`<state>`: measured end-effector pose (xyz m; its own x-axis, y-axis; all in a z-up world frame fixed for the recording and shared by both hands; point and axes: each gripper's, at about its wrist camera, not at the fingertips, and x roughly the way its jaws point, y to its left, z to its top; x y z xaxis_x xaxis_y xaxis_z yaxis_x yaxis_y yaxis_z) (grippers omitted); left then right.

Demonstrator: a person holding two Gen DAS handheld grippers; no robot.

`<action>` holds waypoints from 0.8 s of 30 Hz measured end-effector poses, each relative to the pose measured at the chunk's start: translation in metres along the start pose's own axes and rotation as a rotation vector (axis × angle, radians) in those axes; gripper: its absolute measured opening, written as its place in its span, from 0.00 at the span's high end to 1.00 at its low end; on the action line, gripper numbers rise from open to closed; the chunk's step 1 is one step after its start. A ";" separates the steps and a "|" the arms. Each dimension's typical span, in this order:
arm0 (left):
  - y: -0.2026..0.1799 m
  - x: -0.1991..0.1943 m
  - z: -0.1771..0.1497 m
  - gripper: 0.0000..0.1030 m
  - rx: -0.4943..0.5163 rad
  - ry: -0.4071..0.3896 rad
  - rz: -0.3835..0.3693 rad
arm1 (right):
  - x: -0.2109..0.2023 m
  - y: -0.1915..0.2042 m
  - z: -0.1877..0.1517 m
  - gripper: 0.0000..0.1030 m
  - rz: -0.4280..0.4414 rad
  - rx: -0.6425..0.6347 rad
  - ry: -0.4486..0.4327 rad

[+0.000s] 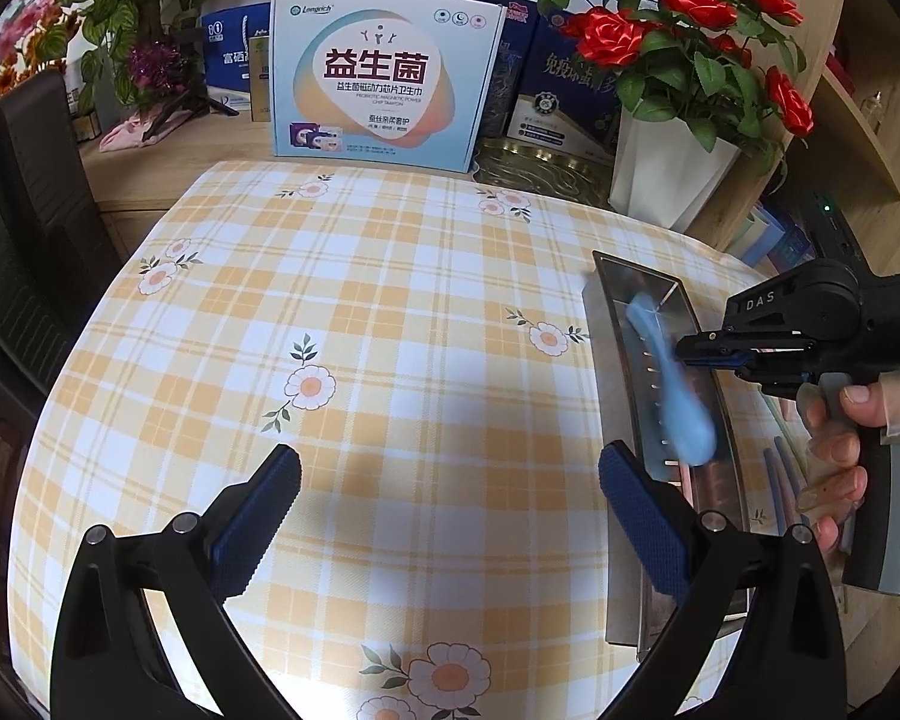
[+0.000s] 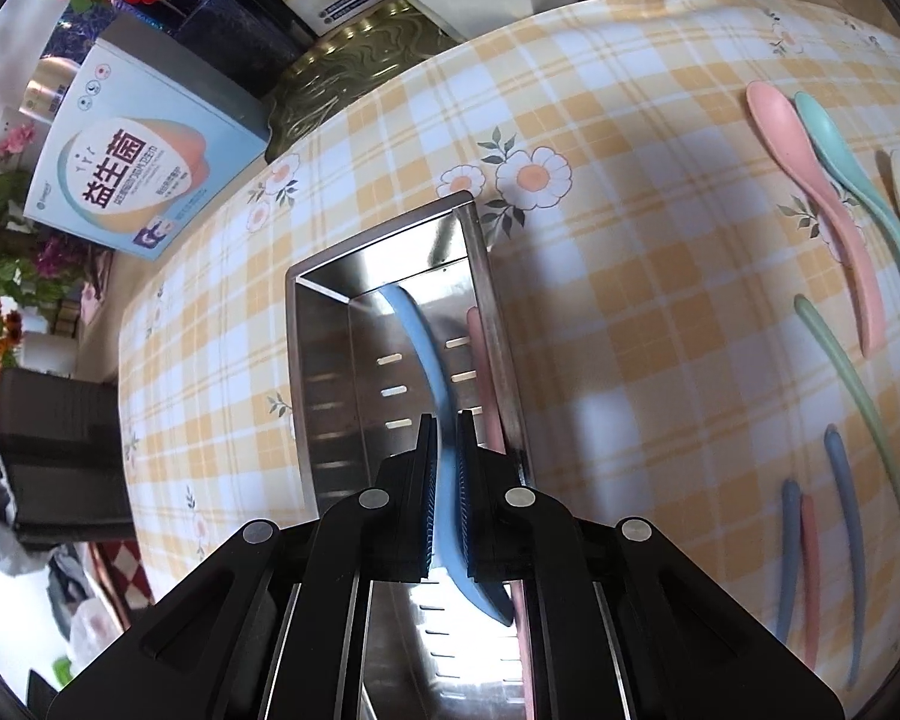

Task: Organize utensils
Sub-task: 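Lower the blue spoon into the steel basket and open the right gripper, then withdraw both open grippers from the basket back over the utensils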

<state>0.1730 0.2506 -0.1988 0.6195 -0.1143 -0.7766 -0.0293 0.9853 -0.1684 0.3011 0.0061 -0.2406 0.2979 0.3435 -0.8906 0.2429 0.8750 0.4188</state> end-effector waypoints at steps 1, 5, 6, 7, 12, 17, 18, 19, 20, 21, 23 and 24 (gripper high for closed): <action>-0.001 -0.001 0.001 0.06 0.000 -0.002 0.002 | -0.002 0.000 0.000 0.92 0.008 -0.006 0.002; -0.006 -0.004 0.002 0.06 0.002 -0.008 0.008 | -0.019 -0.002 0.000 0.91 0.048 -0.047 -0.020; -0.009 -0.006 0.003 0.06 0.003 -0.010 0.004 | -0.024 -0.002 -0.001 0.89 0.057 -0.067 -0.028; -0.012 -0.008 0.004 0.06 0.007 -0.010 -0.004 | -0.033 -0.004 -0.002 0.75 0.065 -0.103 -0.048; -0.035 -0.015 0.005 0.06 0.038 -0.008 -0.032 | -0.071 -0.015 -0.011 0.49 0.066 -0.260 -0.141; -0.064 -0.024 0.004 0.06 0.073 -0.011 -0.012 | -0.106 -0.039 -0.022 0.29 0.088 -0.370 -0.213; -0.071 -0.026 0.003 0.06 0.077 -0.008 -0.002 | -0.114 -0.044 -0.026 0.24 0.091 -0.398 -0.238; -0.077 -0.027 0.003 0.06 0.080 -0.005 -0.002 | -0.123 -0.051 -0.030 0.19 0.102 -0.424 -0.266; -0.082 -0.028 0.003 0.06 0.083 -0.003 -0.009 | -0.131 -0.057 -0.034 0.16 0.106 -0.441 -0.290; -0.088 -0.029 0.002 0.06 0.084 0.001 -0.019 | -0.136 -0.063 -0.037 0.16 0.107 -0.450 -0.307; -0.097 -0.029 0.000 0.06 0.082 0.016 -0.041 | -0.150 -0.079 -0.043 0.16 0.111 -0.466 -0.343; -0.103 -0.030 -0.001 0.06 0.080 0.018 -0.055 | -0.155 -0.085 -0.045 0.16 0.114 -0.465 -0.361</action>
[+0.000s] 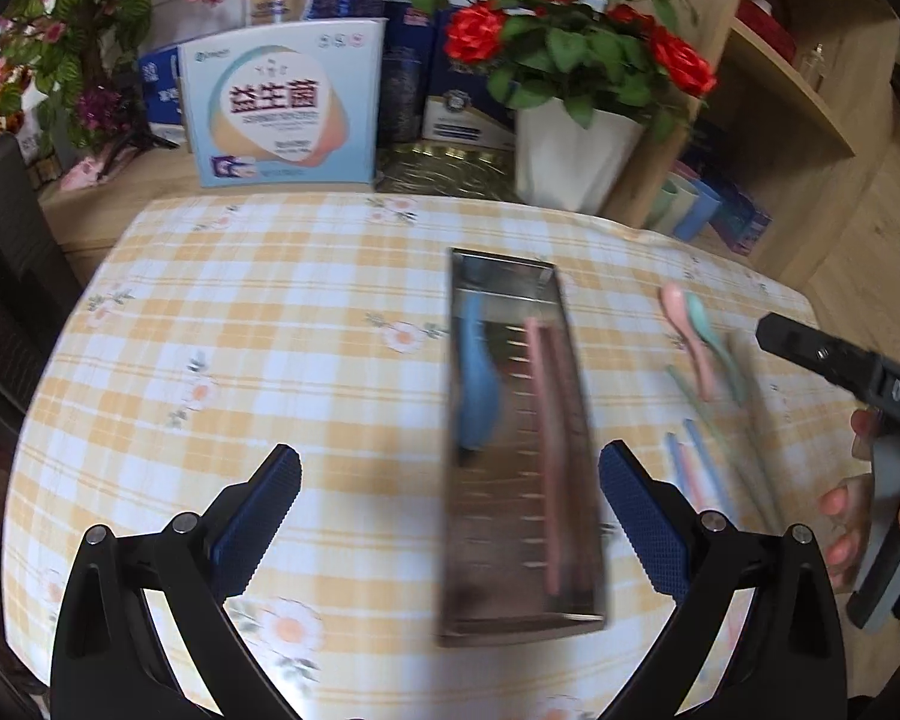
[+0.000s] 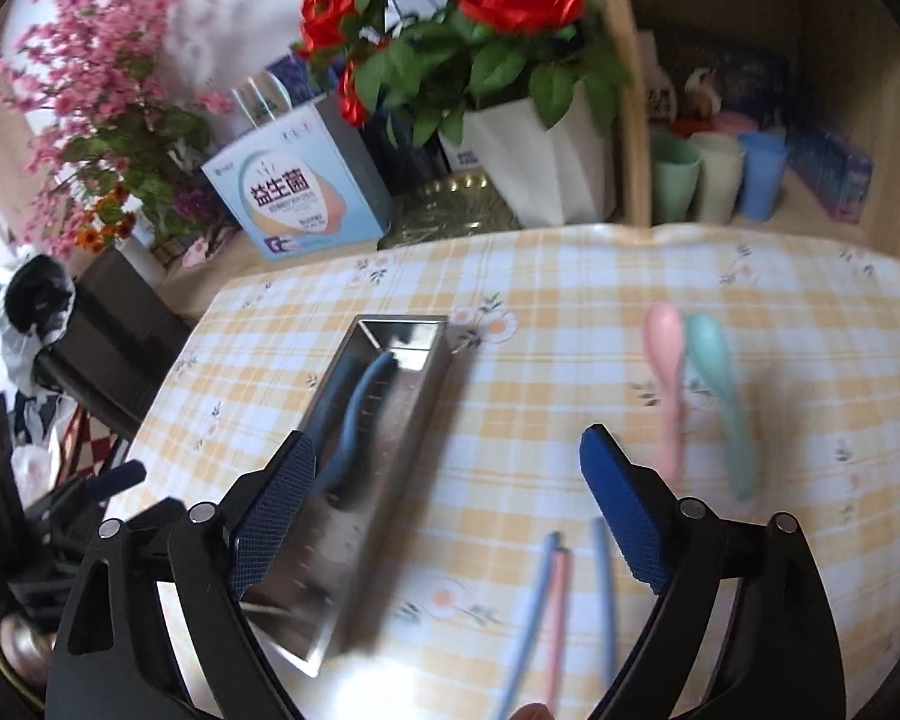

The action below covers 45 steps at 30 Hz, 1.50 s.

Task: Organize utensils
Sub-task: 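Withdraw both open grippers from the basket back over the utensils, then lower the left gripper onto the blue chopstick and close on it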

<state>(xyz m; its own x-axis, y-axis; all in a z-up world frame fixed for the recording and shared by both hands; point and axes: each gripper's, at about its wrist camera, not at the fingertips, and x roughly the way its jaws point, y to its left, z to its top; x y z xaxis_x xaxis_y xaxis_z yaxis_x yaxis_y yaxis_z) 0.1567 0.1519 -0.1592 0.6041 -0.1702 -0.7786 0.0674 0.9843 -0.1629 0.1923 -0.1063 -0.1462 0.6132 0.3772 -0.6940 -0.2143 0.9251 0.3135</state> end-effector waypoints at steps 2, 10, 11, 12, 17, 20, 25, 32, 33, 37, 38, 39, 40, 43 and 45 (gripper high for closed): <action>-0.012 -0.003 -0.002 0.06 0.001 -0.012 -0.013 | -0.014 -0.011 -0.006 0.16 0.006 0.005 -0.033; -0.067 -0.011 -0.015 0.06 0.024 -0.041 -0.019 | -0.062 -0.064 -0.040 0.16 -0.006 0.052 -0.126; -0.073 -0.012 -0.017 0.07 0.028 -0.043 -0.020 | -0.065 -0.071 -0.045 0.16 -0.006 0.063 -0.128; -0.080 -0.012 -0.020 0.07 0.034 -0.045 -0.021 | -0.068 -0.076 -0.049 0.16 -0.009 0.071 -0.127; -0.111 -0.014 -0.033 0.07 0.050 -0.089 -0.011 | -0.073 -0.096 -0.069 0.16 -0.097 0.033 -0.122; -0.122 -0.016 -0.040 0.06 0.037 -0.118 -0.005 | -0.077 -0.106 -0.077 0.16 -0.116 0.029 -0.139; -0.146 -0.007 -0.052 0.06 0.105 -0.097 0.052 | -0.082 -0.124 -0.088 0.16 -0.137 0.040 -0.151; -0.162 0.013 -0.075 0.08 0.146 -0.030 0.012 | -0.083 -0.136 -0.099 0.16 -0.189 0.041 -0.155; -0.164 0.017 -0.079 0.11 0.152 -0.017 0.004 | -0.083 -0.137 -0.100 0.16 -0.191 0.046 -0.152; -0.173 0.036 -0.090 0.28 0.173 0.058 -0.012 | -0.080 -0.144 -0.104 0.16 -0.187 0.071 -0.133; -0.175 0.040 -0.091 0.31 0.174 0.069 -0.015 | -0.079 -0.145 -0.105 0.16 -0.191 0.073 -0.128; -0.176 0.044 -0.094 0.34 0.176 0.081 -0.019 | -0.078 -0.146 -0.106 0.16 -0.195 0.075 -0.125; -0.178 0.049 -0.096 0.35 0.179 0.098 -0.025 | -0.078 -0.147 -0.107 0.16 -0.197 0.079 -0.124; -0.180 0.064 -0.101 0.43 0.183 0.138 -0.023 | -0.075 -0.152 -0.110 0.16 -0.200 0.094 -0.114; -0.179 0.072 -0.103 0.51 0.183 0.163 -0.013 | -0.072 -0.155 -0.111 0.16 -0.205 0.102 -0.103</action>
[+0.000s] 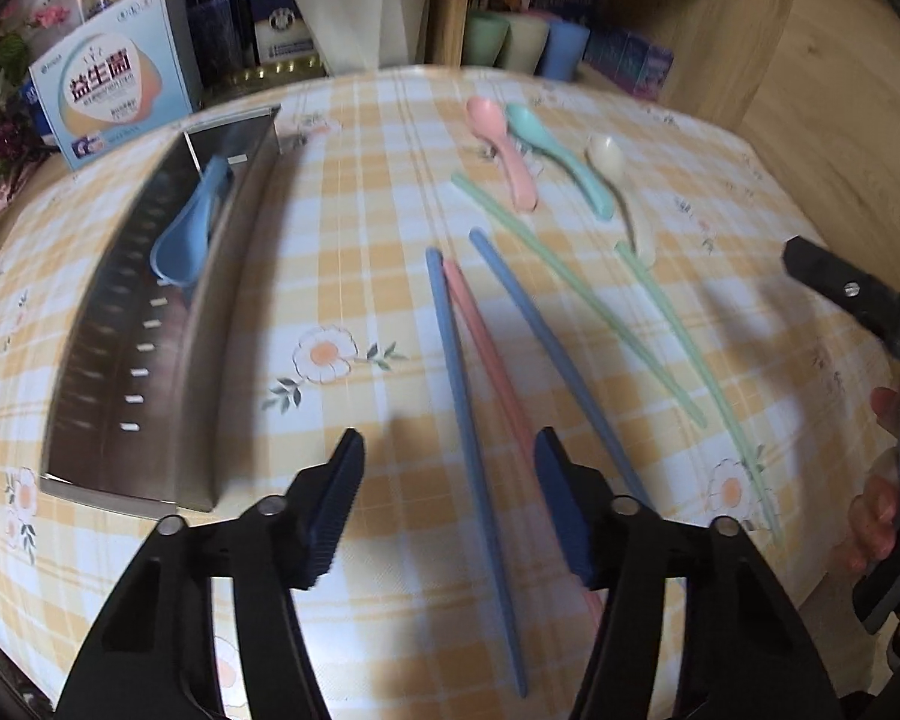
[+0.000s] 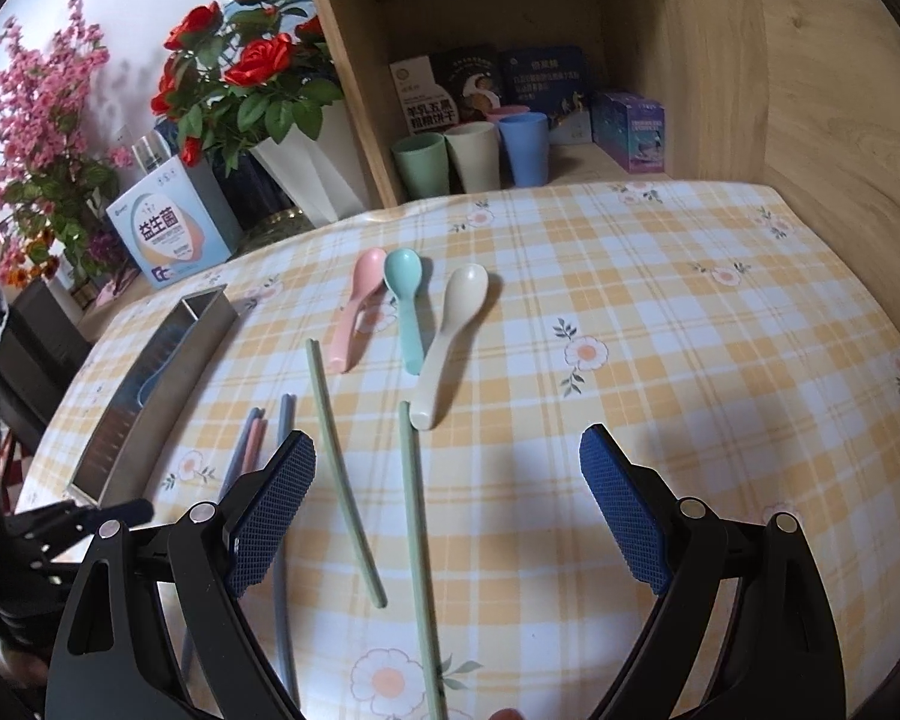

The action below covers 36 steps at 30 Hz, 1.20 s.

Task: Organize utensils
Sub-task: 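Lower the left gripper onto the blue chopstick and close on it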

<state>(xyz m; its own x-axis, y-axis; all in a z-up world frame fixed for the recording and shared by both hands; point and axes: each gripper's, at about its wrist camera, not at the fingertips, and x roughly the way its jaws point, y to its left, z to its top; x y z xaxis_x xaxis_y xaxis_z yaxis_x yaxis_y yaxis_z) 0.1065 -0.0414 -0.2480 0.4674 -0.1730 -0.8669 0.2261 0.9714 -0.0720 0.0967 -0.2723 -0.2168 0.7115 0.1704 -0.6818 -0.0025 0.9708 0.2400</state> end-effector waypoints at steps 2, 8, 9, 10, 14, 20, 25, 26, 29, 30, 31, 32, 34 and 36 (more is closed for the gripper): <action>0.000 0.006 0.001 0.57 0.002 0.017 0.003 | 0.001 -0.002 -0.001 0.15 -0.005 0.011 0.005; -0.004 0.015 0.001 0.61 0.014 0.030 0.003 | 0.003 -0.007 -0.003 0.15 -0.003 0.023 0.010; -0.005 0.016 0.001 0.64 0.020 0.031 0.007 | 0.004 -0.007 -0.003 0.15 -0.003 0.023 0.011; -0.006 0.017 0.001 0.66 0.025 0.033 0.013 | 0.004 -0.007 -0.003 0.15 -0.002 0.023 0.012; -0.006 0.019 0.002 0.70 0.027 0.034 0.023 | 0.004 -0.007 -0.003 0.15 -0.002 0.023 0.011; -0.012 0.021 0.002 0.70 0.058 0.031 0.053 | 0.005 -0.007 -0.004 0.15 -0.002 0.027 0.013; -0.013 0.021 0.001 0.70 0.077 0.029 0.060 | 0.008 -0.005 -0.008 0.15 0.005 0.035 0.025; -0.013 0.021 0.002 0.70 0.076 0.028 0.059 | 0.008 -0.005 -0.009 0.15 0.007 0.036 0.027; -0.013 0.021 0.002 0.70 0.071 0.028 0.065 | 0.008 -0.003 -0.009 0.15 0.011 0.034 0.030; -0.014 0.021 0.002 0.70 0.070 0.029 0.065 | 0.008 -0.002 -0.009 0.15 0.011 0.035 0.030; -0.014 0.021 0.002 0.70 0.068 0.028 0.063 | 0.008 -0.002 -0.009 0.15 0.011 0.035 0.030; -0.014 0.021 0.002 0.70 0.069 0.027 0.062 | 0.007 -0.002 -0.009 0.15 0.010 0.034 0.031; -0.015 0.021 0.001 0.70 0.070 0.023 0.061 | 0.007 -0.003 -0.009 0.15 0.009 0.035 0.031; -0.013 0.020 0.000 0.72 0.065 0.021 0.055 | 0.007 -0.003 -0.009 0.15 0.009 0.037 0.032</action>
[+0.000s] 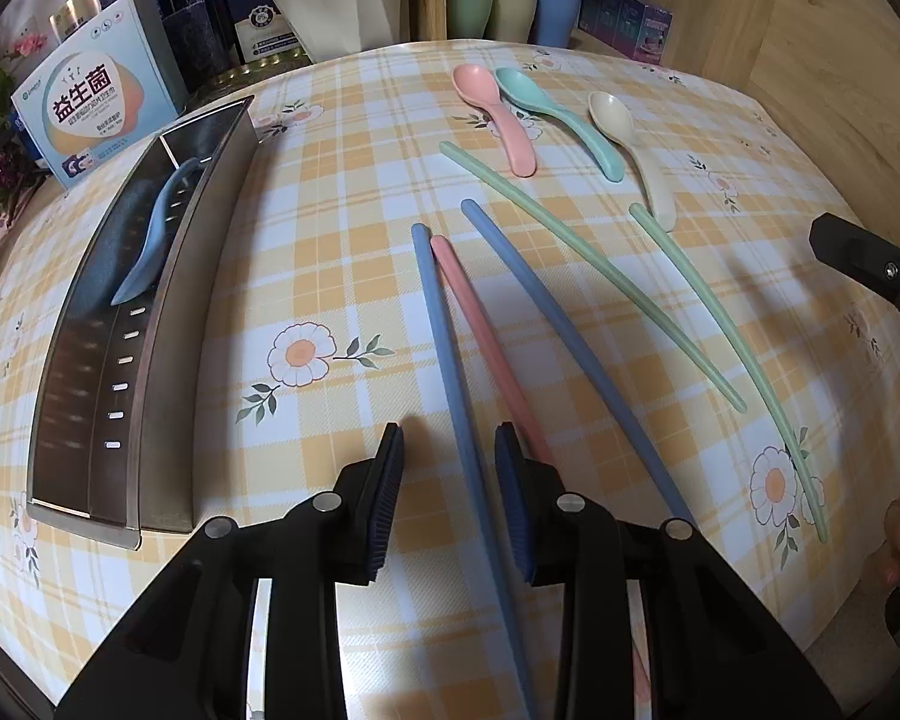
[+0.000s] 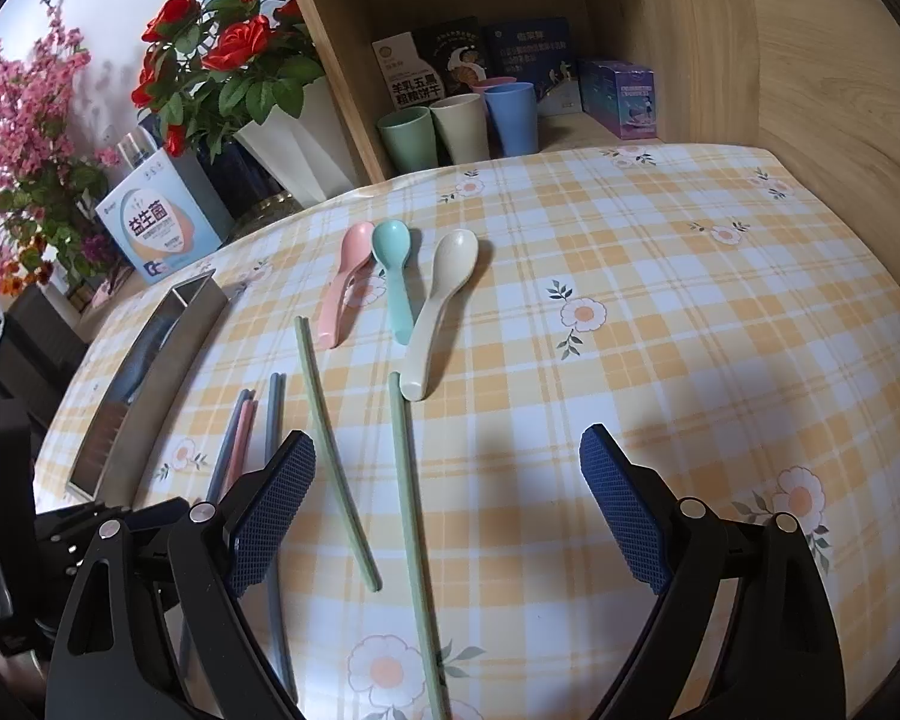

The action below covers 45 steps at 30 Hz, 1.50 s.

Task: Organize utensils
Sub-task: 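Lower the left gripper onto the blue chopstick and close on it, then grasp the cream spoon with the right gripper and lift it while the left lifts the blue chopstick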

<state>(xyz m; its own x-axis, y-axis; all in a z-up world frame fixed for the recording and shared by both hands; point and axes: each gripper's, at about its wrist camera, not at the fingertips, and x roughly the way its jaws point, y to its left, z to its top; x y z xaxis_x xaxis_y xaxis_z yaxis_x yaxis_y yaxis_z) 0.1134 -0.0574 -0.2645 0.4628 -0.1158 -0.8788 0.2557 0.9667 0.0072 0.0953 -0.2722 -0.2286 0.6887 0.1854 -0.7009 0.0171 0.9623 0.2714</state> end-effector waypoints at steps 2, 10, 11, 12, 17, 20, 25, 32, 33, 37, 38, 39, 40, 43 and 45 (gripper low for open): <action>0.001 -0.001 -0.001 0.78 -0.004 -0.001 0.002 | -0.001 -0.001 -0.001 0.15 -0.004 0.002 0.001; 0.008 -0.004 -0.005 0.95 -0.026 0.002 -0.020 | 0.000 -0.001 -0.004 0.16 -0.010 0.004 0.020; 0.009 -0.006 -0.007 0.95 -0.033 0.000 -0.024 | 0.000 0.000 -0.004 0.16 -0.006 0.001 0.025; 0.011 -0.009 -0.008 0.95 -0.038 -0.006 -0.027 | 0.000 0.000 -0.004 0.16 -0.003 -0.001 0.027; 0.022 -0.029 -0.007 0.95 -0.086 -0.073 -0.042 | -0.001 -0.001 -0.003 0.16 0.001 -0.017 0.031; 0.028 -0.039 -0.003 0.95 -0.116 -0.109 -0.047 | -0.001 -0.004 -0.004 0.16 -0.013 -0.024 0.038; 0.032 -0.047 -0.002 0.95 -0.133 -0.142 -0.056 | 0.000 -0.007 -0.004 0.16 -0.032 -0.030 0.055; 0.043 -0.065 0.006 0.95 -0.131 -0.219 -0.039 | 0.013 -0.008 0.015 0.26 -0.022 -0.053 0.076; 0.047 -0.069 0.007 0.95 -0.138 -0.232 -0.036 | 0.018 -0.008 0.020 0.29 -0.010 -0.050 0.082; 0.058 -0.076 0.007 0.95 -0.166 -0.252 -0.033 | 0.047 -0.005 0.042 0.52 0.034 -0.034 0.114; 0.061 -0.076 0.006 0.95 -0.173 -0.253 -0.035 | 0.054 -0.005 0.045 0.56 0.038 -0.033 0.120; 0.063 -0.076 0.006 0.95 -0.179 -0.252 -0.036 | 0.066 -0.003 0.051 0.58 0.040 -0.031 0.132; 0.065 -0.076 0.005 0.95 -0.187 -0.251 -0.039 | 0.074 -0.002 0.054 0.62 0.039 -0.027 0.140; 0.069 -0.075 0.003 0.95 -0.201 -0.249 -0.045 | 0.097 -0.001 0.063 0.66 0.017 0.007 0.169; 0.072 -0.074 0.002 0.95 -0.208 -0.251 -0.047 | 0.110 -0.002 0.069 0.68 0.010 0.050 0.183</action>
<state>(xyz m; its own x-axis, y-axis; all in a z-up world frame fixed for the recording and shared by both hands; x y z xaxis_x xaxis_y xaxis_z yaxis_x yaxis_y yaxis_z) 0.0995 0.0204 -0.1974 0.6557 -0.1888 -0.7310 0.1147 0.9819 -0.1507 0.2209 -0.2676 -0.2609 0.5454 0.2328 -0.8052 0.0500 0.9499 0.3084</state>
